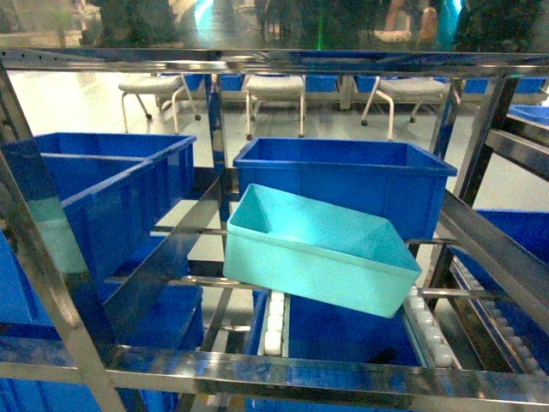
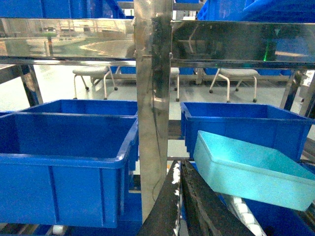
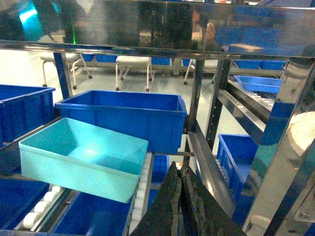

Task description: Organize blue bins on left shelf correctly

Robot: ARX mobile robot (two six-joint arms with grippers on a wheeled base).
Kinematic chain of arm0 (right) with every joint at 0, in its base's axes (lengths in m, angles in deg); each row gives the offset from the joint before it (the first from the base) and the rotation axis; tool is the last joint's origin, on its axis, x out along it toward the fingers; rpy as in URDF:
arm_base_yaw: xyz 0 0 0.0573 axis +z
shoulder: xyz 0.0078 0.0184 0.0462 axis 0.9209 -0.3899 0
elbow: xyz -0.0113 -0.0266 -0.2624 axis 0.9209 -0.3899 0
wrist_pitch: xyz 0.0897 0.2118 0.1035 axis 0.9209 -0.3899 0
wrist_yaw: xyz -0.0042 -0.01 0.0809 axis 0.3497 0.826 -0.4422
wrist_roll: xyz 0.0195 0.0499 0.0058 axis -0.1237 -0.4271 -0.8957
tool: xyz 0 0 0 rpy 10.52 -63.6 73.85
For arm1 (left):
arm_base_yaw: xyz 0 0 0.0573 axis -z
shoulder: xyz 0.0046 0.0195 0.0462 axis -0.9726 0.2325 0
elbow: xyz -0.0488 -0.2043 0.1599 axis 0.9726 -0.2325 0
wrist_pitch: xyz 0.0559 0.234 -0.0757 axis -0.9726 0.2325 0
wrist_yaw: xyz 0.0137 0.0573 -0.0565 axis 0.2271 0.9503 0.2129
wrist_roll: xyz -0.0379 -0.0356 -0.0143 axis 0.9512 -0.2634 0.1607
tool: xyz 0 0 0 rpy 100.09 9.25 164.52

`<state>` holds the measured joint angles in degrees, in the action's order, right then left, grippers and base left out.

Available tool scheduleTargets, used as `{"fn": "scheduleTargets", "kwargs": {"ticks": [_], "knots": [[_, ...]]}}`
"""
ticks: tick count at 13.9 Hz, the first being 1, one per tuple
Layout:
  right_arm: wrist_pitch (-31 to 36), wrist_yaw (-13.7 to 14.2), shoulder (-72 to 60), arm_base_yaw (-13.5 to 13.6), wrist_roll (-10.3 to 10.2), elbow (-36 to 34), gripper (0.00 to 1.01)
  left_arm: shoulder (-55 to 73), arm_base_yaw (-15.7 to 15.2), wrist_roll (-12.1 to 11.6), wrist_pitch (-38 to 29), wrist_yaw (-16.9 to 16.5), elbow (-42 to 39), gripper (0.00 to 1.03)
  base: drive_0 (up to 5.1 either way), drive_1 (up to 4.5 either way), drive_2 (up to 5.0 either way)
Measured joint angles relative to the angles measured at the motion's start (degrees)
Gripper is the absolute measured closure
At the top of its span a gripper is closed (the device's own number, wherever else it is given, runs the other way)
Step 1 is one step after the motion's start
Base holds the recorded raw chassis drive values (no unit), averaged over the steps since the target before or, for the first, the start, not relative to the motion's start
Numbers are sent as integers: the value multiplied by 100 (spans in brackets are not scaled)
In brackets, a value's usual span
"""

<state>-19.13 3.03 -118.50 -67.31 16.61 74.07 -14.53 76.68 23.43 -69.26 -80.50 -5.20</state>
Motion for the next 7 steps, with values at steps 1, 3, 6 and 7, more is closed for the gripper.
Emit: {"fn": "scheduleTargets", "kwargs": {"ticks": [1,3,6,7], "knots": [[-269,0,260,0,0,-2,99,-181,0,0,197,2,0,101,0,0,0],[-697,0,756,0,0,-4,99,-516,0,0,516,0,0,101,0,0,0],[-1316,0,1388,0,0,-4,99,-931,0,0,929,0,0,101,0,0,0],[-1467,0,1552,0,0,-4,99,-1036,0,0,1016,0,0,101,0,0,0]]}}
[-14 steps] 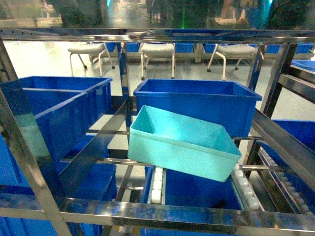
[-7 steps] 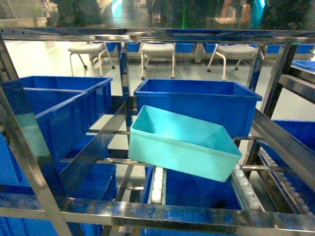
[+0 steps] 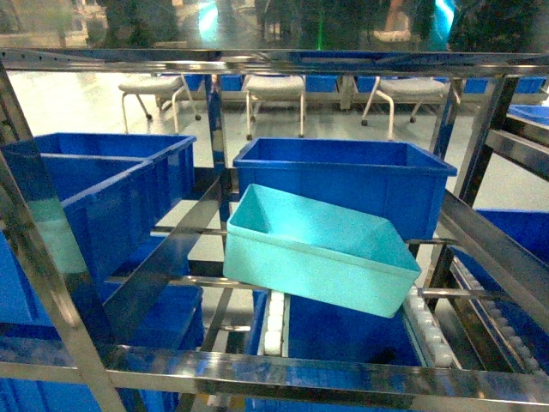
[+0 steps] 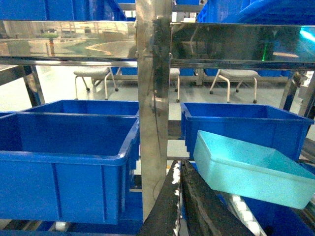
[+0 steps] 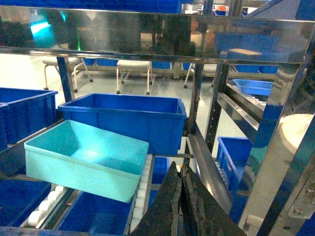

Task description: Organize blue bins on left shelf correctly

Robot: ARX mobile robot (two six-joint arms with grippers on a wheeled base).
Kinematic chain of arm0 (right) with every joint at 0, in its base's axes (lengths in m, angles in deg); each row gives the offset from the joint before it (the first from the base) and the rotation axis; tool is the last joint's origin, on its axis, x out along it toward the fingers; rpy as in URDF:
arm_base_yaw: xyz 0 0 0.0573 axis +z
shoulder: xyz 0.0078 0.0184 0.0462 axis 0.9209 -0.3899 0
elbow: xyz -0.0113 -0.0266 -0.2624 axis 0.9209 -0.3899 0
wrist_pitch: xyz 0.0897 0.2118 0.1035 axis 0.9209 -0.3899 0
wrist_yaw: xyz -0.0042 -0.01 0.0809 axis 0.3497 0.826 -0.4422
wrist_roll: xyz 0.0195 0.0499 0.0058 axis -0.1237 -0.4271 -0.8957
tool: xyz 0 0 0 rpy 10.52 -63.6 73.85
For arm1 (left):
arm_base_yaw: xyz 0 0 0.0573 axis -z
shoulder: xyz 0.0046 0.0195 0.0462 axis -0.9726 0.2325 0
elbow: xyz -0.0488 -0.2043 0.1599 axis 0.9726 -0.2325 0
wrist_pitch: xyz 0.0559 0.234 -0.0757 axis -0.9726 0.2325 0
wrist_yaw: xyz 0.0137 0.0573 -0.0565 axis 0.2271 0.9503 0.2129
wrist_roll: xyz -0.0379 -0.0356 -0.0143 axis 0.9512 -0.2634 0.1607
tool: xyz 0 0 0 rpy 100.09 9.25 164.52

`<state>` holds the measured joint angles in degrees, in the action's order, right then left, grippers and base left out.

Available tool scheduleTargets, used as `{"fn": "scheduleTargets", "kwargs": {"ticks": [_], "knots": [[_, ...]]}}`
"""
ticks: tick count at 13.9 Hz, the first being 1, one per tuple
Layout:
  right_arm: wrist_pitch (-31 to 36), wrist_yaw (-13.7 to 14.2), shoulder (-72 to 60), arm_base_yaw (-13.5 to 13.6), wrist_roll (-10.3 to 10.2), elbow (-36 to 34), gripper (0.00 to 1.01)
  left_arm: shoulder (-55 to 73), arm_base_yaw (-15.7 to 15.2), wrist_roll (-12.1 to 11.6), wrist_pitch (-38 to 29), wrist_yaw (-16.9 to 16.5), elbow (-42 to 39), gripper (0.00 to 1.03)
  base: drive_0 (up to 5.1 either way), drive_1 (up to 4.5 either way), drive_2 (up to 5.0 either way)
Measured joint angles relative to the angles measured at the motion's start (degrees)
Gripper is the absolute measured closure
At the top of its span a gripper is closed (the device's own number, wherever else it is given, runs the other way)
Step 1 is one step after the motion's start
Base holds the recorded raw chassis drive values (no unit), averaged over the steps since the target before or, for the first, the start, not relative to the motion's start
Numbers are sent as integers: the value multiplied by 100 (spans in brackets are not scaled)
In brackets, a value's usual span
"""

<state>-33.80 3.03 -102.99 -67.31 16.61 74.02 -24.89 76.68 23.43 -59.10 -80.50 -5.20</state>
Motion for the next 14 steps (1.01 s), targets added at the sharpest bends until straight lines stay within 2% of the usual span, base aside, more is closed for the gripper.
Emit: {"fn": "scheduleTargets", "kwargs": {"ticks": [3,4,8,9,14], "knots": [[-444,0,433,0,0,0,99,-280,0,0,291,-2,0,101,0,0,0],[-557,0,564,0,0,0,99,-905,0,-2,1259,-7,4,101,0,0,0],[-1073,-4,1005,24,0,0,99,-1180,0,-7,1285,0,4,101,0,0,0],[-1958,-7,1641,24,2,2,99,-1180,0,-4,1290,7,4,101,0,0,0],[-1971,-4,1899,24,2,2,99,-1180,-2,-7,1285,-2,4,101,0,0,0]]}}
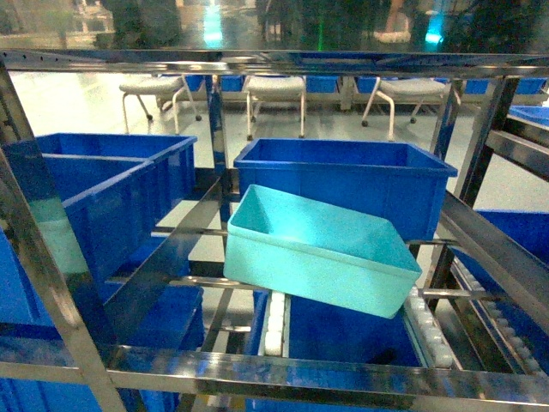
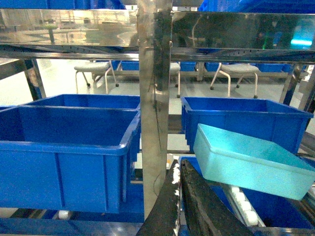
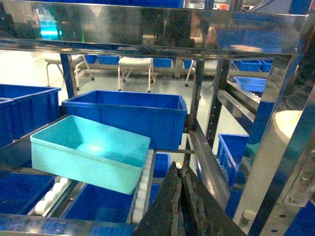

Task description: Organize blue bins on left shelf correctly

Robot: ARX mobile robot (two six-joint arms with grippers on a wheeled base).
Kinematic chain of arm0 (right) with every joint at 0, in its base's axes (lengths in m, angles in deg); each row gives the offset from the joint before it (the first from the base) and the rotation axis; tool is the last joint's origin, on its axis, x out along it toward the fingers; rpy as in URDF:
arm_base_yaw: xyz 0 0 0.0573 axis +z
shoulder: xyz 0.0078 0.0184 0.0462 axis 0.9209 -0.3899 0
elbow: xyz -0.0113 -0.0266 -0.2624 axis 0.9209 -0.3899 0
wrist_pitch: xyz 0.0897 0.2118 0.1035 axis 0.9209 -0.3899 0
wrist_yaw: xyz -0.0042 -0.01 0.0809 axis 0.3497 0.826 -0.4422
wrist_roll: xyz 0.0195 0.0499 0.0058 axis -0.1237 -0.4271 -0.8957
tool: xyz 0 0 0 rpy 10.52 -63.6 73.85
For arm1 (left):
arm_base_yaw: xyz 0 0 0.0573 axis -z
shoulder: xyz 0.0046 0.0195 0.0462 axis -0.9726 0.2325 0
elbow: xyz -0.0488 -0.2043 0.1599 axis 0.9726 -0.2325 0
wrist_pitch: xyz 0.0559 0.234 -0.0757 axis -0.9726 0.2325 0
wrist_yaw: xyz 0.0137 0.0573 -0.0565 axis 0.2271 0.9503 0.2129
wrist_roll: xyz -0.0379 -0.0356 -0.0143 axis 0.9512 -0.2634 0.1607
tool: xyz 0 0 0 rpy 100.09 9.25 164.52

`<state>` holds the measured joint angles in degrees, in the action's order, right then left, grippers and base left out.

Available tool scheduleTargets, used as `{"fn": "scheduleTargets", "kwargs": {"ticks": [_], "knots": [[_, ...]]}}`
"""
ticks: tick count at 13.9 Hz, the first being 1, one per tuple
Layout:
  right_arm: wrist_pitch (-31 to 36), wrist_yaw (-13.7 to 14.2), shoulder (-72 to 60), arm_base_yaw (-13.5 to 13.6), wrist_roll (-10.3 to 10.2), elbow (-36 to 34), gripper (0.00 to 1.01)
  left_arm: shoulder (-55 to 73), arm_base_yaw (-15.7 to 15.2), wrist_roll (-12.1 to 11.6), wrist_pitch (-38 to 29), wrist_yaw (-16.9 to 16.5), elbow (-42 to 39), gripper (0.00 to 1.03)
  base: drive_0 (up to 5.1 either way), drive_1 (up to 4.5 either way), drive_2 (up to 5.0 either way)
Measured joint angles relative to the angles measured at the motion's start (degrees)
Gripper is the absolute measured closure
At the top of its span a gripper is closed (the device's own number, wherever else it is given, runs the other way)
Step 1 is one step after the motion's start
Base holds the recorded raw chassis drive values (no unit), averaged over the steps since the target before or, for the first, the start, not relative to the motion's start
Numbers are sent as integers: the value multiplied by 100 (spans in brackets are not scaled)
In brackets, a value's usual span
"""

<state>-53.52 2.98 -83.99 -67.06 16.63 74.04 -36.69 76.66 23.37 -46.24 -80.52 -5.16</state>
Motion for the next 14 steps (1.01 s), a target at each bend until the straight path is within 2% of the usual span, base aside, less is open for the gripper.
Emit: {"fn": "scheduleTargets", "kwargs": {"ticks": [1,2,6,11,12,13,14], "knots": [[0,0,0,0,0,0,99,0,0,0,4,0,0,101,0,0,0],[0,0,0,0,2,0,94,0,0,2,4,0,0,91,0,0,0],[-2,0,0,0,2,0,41,0,0,2,4,0,0,38,0,0,0],[0,0,0,0,2,0,22,0,0,0,4,0,0,20,0,0,0],[0,0,2,0,2,0,9,0,0,2,4,0,0,7,0,0,0],[-2,0,0,0,2,0,4,0,0,-4,4,0,0,5,0,0,0],[0,0,0,0,0,0,3,0,0,-4,4,0,0,5,0,0,0]]}}
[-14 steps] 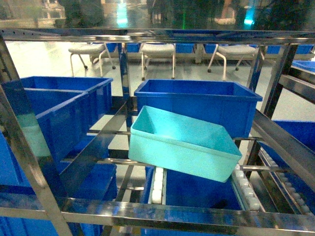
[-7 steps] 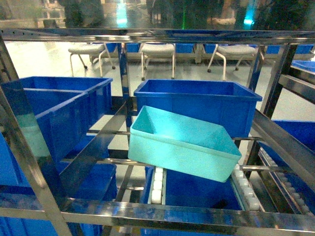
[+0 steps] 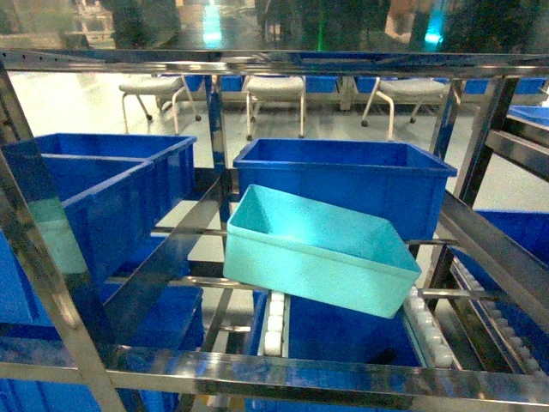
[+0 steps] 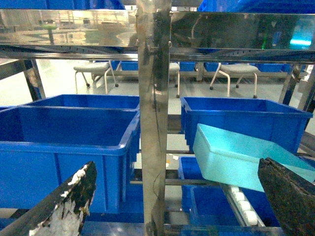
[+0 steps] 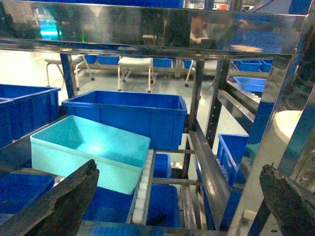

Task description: Organize blue bins on left shelf correctly

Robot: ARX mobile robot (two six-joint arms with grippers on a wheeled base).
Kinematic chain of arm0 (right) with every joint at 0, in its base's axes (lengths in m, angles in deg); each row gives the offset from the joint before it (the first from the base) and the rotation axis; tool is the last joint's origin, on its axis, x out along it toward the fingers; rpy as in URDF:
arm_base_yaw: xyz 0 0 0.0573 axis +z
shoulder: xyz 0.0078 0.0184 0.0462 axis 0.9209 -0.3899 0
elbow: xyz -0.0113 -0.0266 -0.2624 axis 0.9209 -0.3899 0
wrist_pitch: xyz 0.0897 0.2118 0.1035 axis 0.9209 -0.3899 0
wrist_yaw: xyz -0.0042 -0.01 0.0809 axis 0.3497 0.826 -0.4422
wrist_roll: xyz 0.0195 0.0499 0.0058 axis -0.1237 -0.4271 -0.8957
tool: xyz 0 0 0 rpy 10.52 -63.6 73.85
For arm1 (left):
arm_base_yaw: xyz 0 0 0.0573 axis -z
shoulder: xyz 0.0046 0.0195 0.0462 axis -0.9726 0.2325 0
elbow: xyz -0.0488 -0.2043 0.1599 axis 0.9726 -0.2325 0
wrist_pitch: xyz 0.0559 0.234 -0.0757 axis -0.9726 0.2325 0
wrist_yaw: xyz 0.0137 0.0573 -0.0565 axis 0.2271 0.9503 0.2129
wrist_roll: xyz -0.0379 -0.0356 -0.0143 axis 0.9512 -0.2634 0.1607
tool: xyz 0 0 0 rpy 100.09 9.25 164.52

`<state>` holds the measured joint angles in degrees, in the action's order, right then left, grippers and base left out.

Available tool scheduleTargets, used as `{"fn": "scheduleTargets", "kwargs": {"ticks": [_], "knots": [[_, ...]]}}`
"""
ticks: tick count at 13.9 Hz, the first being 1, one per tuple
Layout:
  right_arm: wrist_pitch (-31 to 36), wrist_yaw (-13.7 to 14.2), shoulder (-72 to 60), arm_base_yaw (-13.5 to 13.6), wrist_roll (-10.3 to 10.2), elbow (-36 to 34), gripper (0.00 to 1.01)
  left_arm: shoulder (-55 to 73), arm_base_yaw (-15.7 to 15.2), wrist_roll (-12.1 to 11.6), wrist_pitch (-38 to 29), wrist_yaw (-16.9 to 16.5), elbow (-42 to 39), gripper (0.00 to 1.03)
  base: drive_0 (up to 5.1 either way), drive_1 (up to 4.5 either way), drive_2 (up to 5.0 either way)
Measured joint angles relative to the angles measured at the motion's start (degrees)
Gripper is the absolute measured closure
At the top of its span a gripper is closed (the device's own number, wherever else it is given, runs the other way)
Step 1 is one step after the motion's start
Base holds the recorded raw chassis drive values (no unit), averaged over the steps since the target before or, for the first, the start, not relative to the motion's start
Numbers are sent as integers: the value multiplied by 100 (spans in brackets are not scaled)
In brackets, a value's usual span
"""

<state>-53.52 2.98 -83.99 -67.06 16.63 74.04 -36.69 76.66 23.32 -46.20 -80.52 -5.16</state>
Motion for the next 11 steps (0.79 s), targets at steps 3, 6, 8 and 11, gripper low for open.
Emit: {"fn": "scheduleTargets", "kwargs": {"ticks": [3,6,8,11], "knots": [[0,0,0,0,0,0,3,0,0,0,0,0,0,5,0,0,0],[0,0,0,0,0,0,3,0,0,0,0,0,0,5,0,0,0],[-2,0,0,0,0,0,3,0,0,0,0,0,0,5,0,0,0],[-2,0,0,0,0,0,3,0,0,0,0,0,0,5,0,0,0]]}}
